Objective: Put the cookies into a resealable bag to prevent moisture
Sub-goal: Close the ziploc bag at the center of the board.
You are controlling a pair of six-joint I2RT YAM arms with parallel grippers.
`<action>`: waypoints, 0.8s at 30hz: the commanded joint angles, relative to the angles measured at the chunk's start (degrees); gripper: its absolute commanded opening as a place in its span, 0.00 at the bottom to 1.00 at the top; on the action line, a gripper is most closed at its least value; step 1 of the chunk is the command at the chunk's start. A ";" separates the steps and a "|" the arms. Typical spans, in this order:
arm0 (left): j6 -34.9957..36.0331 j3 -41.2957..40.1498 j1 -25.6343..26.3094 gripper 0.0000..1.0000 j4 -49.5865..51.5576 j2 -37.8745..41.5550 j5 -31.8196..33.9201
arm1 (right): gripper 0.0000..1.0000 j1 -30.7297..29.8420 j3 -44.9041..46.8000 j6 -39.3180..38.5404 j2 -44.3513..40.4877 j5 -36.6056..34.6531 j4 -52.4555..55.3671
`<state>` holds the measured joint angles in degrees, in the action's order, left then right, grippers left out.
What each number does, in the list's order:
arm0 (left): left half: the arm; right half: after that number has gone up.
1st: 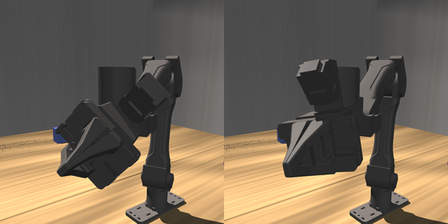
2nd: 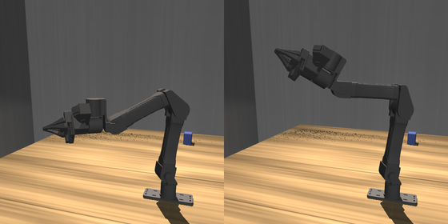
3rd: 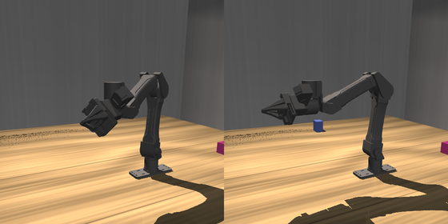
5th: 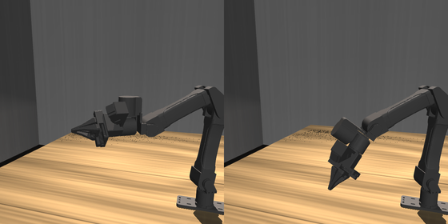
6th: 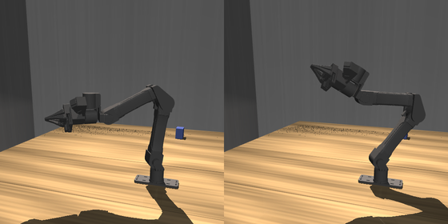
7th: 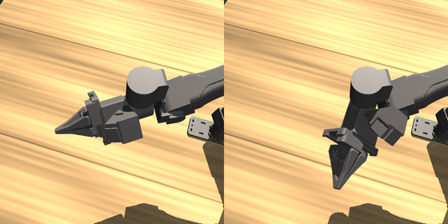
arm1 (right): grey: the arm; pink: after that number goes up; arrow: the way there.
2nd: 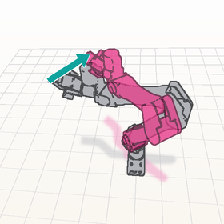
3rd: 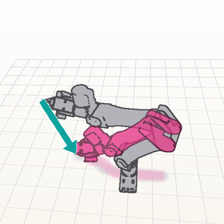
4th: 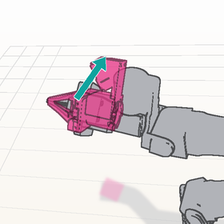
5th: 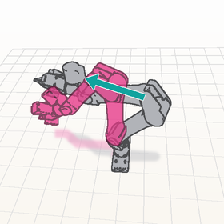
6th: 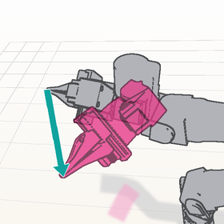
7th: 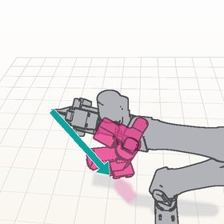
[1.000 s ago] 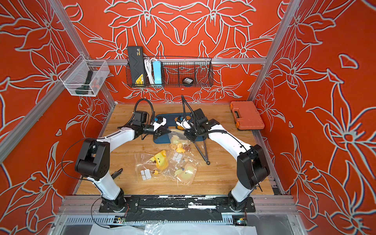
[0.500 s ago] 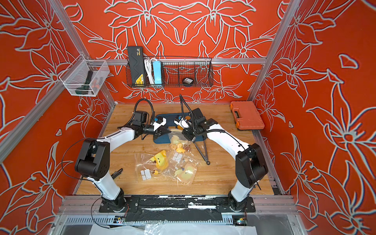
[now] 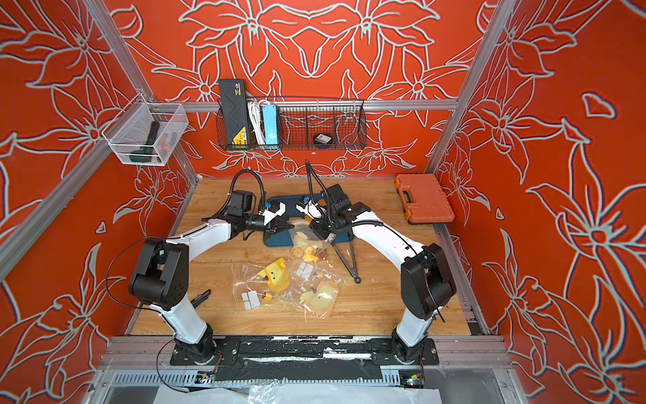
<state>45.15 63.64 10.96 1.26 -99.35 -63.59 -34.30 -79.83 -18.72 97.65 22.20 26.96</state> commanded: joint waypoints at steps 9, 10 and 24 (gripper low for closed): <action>1.35 0.88 0.20 0.00 1.03 1.35 -2.08 | 0.00 -1.00 -3.00 -0.14 2.07 2.97 -1.25; 1.30 0.86 0.19 0.00 1.03 1.28 -2.06 | 0.00 -1.05 -3.53 -0.26 2.49 3.76 -0.62; 1.43 0.92 0.18 0.00 1.20 1.35 -1.89 | 0.12 -1.64 -5.05 1.27 4.10 6.64 -1.84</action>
<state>45.19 63.64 10.94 1.30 -99.35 -63.88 -35.59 -82.87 -17.17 100.49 26.48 25.21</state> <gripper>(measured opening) 0.047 0.093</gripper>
